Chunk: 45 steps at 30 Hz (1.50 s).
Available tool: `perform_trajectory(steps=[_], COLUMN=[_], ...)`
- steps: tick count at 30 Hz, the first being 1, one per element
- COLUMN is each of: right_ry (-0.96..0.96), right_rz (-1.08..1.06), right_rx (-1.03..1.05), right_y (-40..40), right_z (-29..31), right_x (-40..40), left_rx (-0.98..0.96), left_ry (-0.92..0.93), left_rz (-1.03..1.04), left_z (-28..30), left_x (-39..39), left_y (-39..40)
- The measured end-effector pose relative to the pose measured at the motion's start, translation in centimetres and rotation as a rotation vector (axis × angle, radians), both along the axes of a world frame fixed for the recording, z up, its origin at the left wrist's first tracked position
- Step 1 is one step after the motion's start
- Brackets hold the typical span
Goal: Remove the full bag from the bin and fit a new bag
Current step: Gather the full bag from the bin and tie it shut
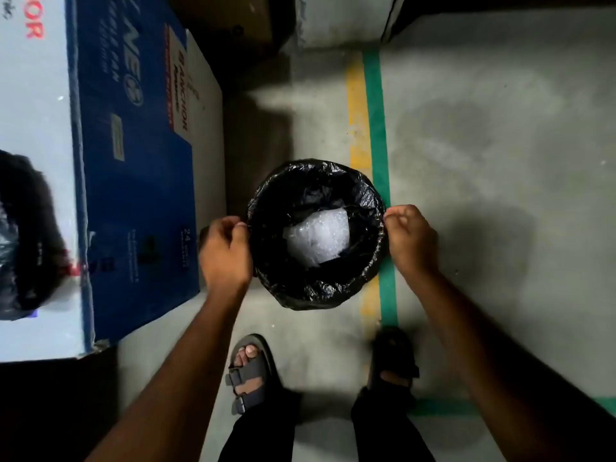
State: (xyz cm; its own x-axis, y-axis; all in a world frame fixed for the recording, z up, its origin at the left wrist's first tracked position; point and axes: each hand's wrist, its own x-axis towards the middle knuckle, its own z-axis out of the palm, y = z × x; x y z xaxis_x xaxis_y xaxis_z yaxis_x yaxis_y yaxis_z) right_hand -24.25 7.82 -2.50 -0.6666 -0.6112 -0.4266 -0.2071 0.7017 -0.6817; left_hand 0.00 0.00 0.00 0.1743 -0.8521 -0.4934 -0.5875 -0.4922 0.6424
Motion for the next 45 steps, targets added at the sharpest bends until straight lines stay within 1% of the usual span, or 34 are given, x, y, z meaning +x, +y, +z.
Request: perform_trajectory(steps=[2,3,4,6,7,9,10,12,14,16,17,18,19,21,23,24,26,28,30,32,34,36,37,40,42,43,45], right_ry=[0.053,0.018,-0.049,-0.238,-0.357,-0.591,-0.667,-0.703,-0.679,-0.65,-0.612,-0.557,-0.485,-0.309,-0.155,-0.094,0.011,0.131,0.264,0.301,0.234,0.096,0.02,-0.196,-0.427,-0.506,-0.559], right_rz=[-0.007,-0.04,-0.084,-0.198,-0.281,-0.415,-0.443,-0.421,-0.44,-0.471,-0.452,-0.417,-0.372,-0.253,-0.165,-0.151,-0.137,-0.107,-0.091,-0.136,-0.185,-0.27,-0.304,-0.306,-0.272,-0.237,-0.221], right_rx=[0.112,0.155,0.196,0.254,0.287,0.317,0.322,0.354,0.325,0.26,0.246,0.241,0.244,0.244,0.258,0.265,0.264,0.285,0.256,0.174,0.122,0.068,0.023,-0.058,-0.038,-0.025,0.029], right_y=[-0.1,0.0,-0.1,-0.1,-0.1,-0.2,-0.3,-0.4,-0.6,-0.8,-0.8,-0.9,-0.9,-1.0,-0.9,-0.9,-1.0,-1.0,-1.2,-1.6,-2.3,-3.0,-3.2,-3.8,-4.0,-4.2,-4.4], right_z=[-0.8,-1.7,-2.3,-4.1,-5.1,-6.3,-6.6,-7.2,-7.7,-7.7,-7.8,-7.9,-7.9,-7.9,-7.5,-7.1,-6.0,-4.9,-4.0,-3.3,-2.7,-2.3,-2.3,-2.6,-3.0,-3.0,-2.8], right_x=[-0.6,-1.0,-1.2,-1.7,-1.9,-2.0,-2.0,-1.9,-2.0,-2.4,-2.7,-3.0,-3.2,-3.2,-2.8,-2.6,-2.2,-1.9,-1.7,-1.7,-1.8,-1.9,-1.9,-1.8,-2.0,-2.1,-2.3], left_rx=[0.169,0.255,0.333,0.438,0.484,0.561,0.595,0.631,0.611,0.547,0.502,0.456,0.413,0.335,0.293,0.271,0.226,0.251,0.344,0.42,0.402,0.364,0.363,0.434,0.475,0.498,0.578], left_ry=[-0.001,0.004,0.014,0.052,0.096,0.258,0.35,0.468,0.459,0.34,0.273,0.222,0.209,0.234,0.233,0.223,0.223,0.276,0.37,0.414,0.363,0.307,0.308,0.391,0.403,0.39,0.418], left_rz=[0.171,0.246,0.308,0.36,0.39,0.461,0.483,0.508,0.56,0.606,0.6,0.575,0.536,0.462,0.468,0.484,0.45,0.428,0.426,0.402,0.248,0.084,0.062,0.175,0.242,0.273,0.322], left_z=[-1.4,-2.6,-3.2,-4.7,-5.1,-6.0,-6.3,-6.6,-6.8,-6.5,-6.2,-6.1,-6.0,-6.2,-5.8,-5.1,-4.3,-3.6,-3.0,-2.3,-1.9,-1.4,-1.2,-0.3,0.2,0.3,0.6], left_x=[0.2,0.4,0.5,0.6,0.7,0.7,0.7,0.5,0.5,0.6,0.6,0.7,1.0,1.5,1.8,1.6,1.3,0.9,0.6,0.2,-0.1,-0.4,-0.6,-1.4,-2.0,-2.1,-2.3], left_y=[-0.7,-1.0,-1.3,-1.4,-1.4,-1.1,-1.1,-0.9,-0.9,-0.9,-0.9,-1.1,-1.4,-1.6,-1.8,-1.9,-2.4,-2.9,-3.3,-3.6,-4.0,-4.4,-4.5,-5.5,-5.9,-6.0,-6.0])
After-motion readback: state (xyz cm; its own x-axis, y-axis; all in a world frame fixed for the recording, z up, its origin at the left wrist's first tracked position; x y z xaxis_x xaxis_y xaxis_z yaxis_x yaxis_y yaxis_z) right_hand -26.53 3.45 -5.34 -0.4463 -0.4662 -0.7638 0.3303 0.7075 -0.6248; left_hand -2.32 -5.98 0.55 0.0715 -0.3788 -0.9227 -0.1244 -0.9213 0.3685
